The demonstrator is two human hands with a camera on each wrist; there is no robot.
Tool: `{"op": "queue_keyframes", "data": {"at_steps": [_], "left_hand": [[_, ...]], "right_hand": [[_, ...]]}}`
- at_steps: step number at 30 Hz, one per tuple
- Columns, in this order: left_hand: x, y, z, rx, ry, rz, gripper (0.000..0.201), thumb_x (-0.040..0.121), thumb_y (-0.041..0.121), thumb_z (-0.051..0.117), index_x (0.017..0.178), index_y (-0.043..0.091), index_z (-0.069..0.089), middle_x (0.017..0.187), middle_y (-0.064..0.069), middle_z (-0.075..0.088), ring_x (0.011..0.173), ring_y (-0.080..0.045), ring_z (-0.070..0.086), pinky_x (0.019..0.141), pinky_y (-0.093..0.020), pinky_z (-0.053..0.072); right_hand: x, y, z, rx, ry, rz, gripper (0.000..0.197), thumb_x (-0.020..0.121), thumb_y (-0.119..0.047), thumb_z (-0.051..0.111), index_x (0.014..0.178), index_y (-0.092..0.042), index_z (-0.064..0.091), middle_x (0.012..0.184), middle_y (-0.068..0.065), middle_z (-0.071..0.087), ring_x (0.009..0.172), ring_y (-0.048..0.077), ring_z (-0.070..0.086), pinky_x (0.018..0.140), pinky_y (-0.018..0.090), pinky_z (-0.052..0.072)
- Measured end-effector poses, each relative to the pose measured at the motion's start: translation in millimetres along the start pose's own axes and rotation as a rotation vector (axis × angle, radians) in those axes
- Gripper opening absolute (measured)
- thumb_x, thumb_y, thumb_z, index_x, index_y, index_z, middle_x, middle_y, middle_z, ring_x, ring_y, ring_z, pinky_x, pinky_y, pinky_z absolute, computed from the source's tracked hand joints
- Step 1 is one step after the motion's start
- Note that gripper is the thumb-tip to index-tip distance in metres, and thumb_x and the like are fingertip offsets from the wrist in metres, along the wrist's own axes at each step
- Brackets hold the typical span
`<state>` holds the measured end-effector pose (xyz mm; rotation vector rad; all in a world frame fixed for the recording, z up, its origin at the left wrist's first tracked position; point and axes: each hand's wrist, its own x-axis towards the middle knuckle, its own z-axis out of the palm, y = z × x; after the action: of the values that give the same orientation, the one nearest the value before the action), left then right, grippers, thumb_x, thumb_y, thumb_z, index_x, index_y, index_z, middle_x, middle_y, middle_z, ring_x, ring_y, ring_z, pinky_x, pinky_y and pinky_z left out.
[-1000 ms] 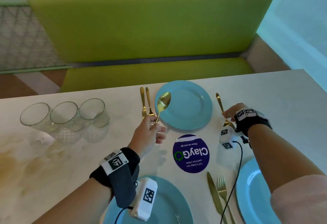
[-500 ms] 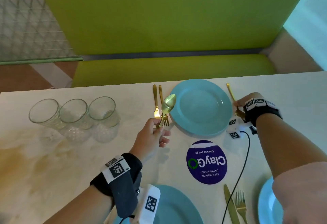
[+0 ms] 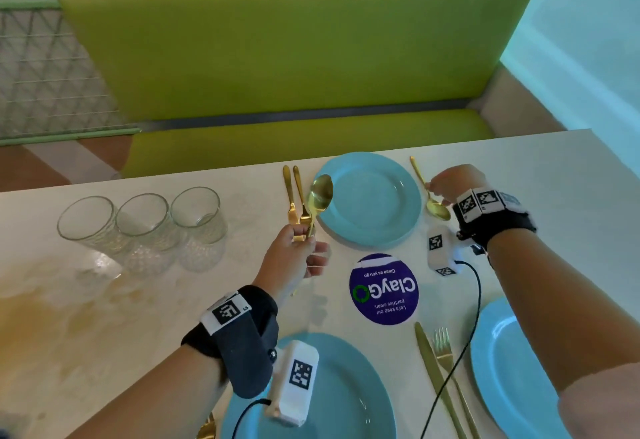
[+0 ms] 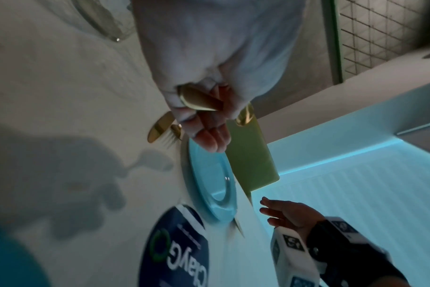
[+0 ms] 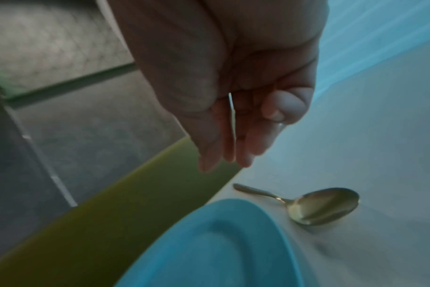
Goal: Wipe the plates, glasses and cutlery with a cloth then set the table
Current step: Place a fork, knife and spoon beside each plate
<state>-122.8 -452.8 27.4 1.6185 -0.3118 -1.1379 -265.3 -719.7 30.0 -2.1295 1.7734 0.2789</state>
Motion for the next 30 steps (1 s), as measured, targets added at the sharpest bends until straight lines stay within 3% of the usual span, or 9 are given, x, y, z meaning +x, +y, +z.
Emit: {"op": "queue_keyframes", "data": {"at_steps": [1,4,7,10,17,21,24,27,30], "left_hand": [[-6.4,3.0,1.8,-0.024,-0.017,-0.008,0.010,0.100,0.011,0.041,0.102,0.015,0.049,0.085,-0.005,0.066,0.066,-0.018,0.061,0.061,-0.025,0.051],[-28.2,8.1,1.6,-0.048,-0.089,0.005,0.012,0.100,0.014,0.040,0.098,0.018,0.051,0.092,-0.009,0.066,0.069,-0.020,0.061,0.062,-0.026,0.051],[-54.1,11.4,-8.8,-0.051,-0.144,0.033,0.014,0.100,0.016,0.039,0.098,0.019,0.052,0.092,-0.009,0.066,0.071,-0.020,0.060,0.064,-0.027,0.051],[-81.1,10.3,-24.8,-0.051,-0.192,0.056,0.014,0.099,0.010,0.039,0.102,0.015,0.052,0.090,-0.009,0.065,0.070,-0.020,0.059,0.064,-0.028,0.050],[-142.1,-9.0,-65.7,0.027,-0.316,0.085,0.015,0.095,0.003,0.046,0.091,0.016,0.053,0.082,-0.007,0.065,0.064,-0.018,0.058,0.057,-0.024,0.051],[-165.1,-27.7,-80.6,0.036,-0.332,0.089,0.009,0.095,0.003,0.049,0.095,0.012,0.051,0.080,-0.009,0.065,0.060,-0.018,0.057,0.052,-0.021,0.052],[-176.5,-39.9,-84.1,0.051,-0.347,0.081,0.008,0.095,0.001,0.048,0.094,0.009,0.050,0.079,-0.010,0.066,0.059,-0.019,0.058,0.056,-0.025,0.050],[-178.4,-51.7,-84.1,0.148,-0.373,0.053,0.005,0.095,0.005,0.050,0.098,0.008,0.052,0.082,-0.008,0.065,0.063,-0.018,0.059,0.056,-0.023,0.052],[-170.8,-58.9,-84.7,0.292,-0.349,0.012,0.008,0.091,0.012,0.056,0.099,0.009,0.053,0.085,-0.007,0.057,0.068,-0.016,0.054,0.061,-0.025,0.047]], "right_hand": [[-21.3,-4.4,-3.6,0.112,-0.039,-0.049,0.036,0.090,-0.037,0.054,0.102,-0.006,0.068,0.100,0.003,0.069,0.086,0.021,0.065,0.068,0.027,0.051],[-92.6,-13.3,-3.8,0.421,-0.134,-0.171,0.017,0.087,-0.024,0.062,0.100,-0.014,0.068,0.084,0.000,0.065,0.059,0.013,0.056,0.051,0.022,0.043],[-157.3,-25.5,8.0,0.478,-0.231,-0.267,0.017,0.088,-0.027,0.062,0.101,-0.017,0.067,0.077,-0.008,0.065,0.056,0.010,0.055,0.050,0.019,0.042],[-211.8,-38.6,26.5,0.596,-0.268,-0.297,0.015,0.090,-0.030,0.059,0.095,-0.017,0.064,0.078,-0.006,0.064,0.053,0.009,0.052,0.047,0.016,0.041],[-314.3,-65.4,69.3,0.825,-0.180,-0.283,0.023,0.091,-0.024,0.058,0.108,-0.013,0.068,0.070,-0.005,0.061,0.053,0.011,0.049,0.047,0.019,0.037],[-348.4,-70.3,93.9,0.863,-0.081,-0.243,0.023,0.087,-0.020,0.062,0.108,-0.013,0.069,0.069,-0.005,0.061,0.056,0.009,0.051,0.048,0.019,0.038],[-361.2,-67.9,111.7,0.944,-0.029,-0.168,0.020,0.085,-0.019,0.064,0.103,-0.015,0.071,0.069,-0.005,0.063,0.058,0.008,0.052,0.049,0.019,0.039],[-366.2,-62.3,123.7,0.993,-0.022,-0.104,0.007,0.084,-0.019,0.065,0.079,-0.020,0.070,0.069,-0.004,0.062,0.059,0.009,0.050,0.051,0.020,0.036],[-356.0,-53.9,127.1,0.976,-0.018,-0.042,0.021,0.085,-0.019,0.063,0.065,-0.025,0.060,0.076,0.003,0.061,0.058,0.012,0.045,0.050,0.022,0.035]]}}
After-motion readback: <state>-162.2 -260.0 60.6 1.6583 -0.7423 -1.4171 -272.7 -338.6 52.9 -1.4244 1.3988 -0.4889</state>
